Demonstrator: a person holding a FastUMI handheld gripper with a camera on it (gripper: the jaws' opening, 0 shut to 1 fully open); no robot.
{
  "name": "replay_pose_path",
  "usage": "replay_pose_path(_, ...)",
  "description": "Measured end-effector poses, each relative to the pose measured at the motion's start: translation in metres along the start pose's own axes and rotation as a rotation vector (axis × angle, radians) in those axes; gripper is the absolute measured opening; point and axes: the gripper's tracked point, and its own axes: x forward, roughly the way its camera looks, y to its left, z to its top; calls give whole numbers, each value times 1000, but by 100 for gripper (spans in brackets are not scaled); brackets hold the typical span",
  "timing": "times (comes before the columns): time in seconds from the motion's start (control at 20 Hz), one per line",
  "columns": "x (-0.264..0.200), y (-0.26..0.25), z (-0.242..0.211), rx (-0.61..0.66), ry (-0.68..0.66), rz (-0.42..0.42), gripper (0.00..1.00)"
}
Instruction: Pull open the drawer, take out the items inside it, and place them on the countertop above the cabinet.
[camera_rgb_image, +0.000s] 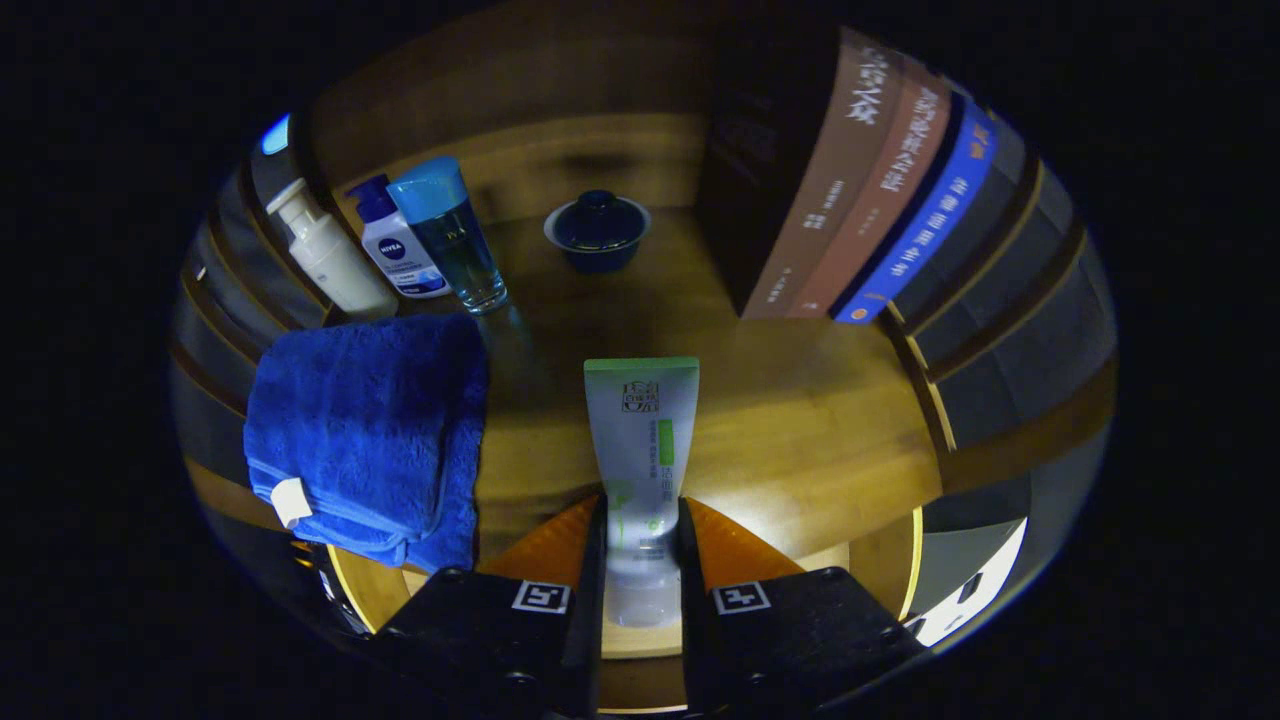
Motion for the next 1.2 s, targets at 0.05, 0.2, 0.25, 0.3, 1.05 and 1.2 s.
replay_pose_path(0.05, 7, 3, 3, -14, 4, 8, 37)
replay_pose_path(0.2, 17, 12, 5, -40, 27, 34, 37)
replay_pose_path(0.25, 18, 15, 7, -49, 23, 43, 37)
replay_pose_path(0.3, 20, 16, 8, -65, 26, 47, 37)
replay_pose_path(1.05, -45, 31, 17, -94, -191, 21, 100)
replay_pose_path(1.2, -85, 22, 14, -83, -319, -7, 99)
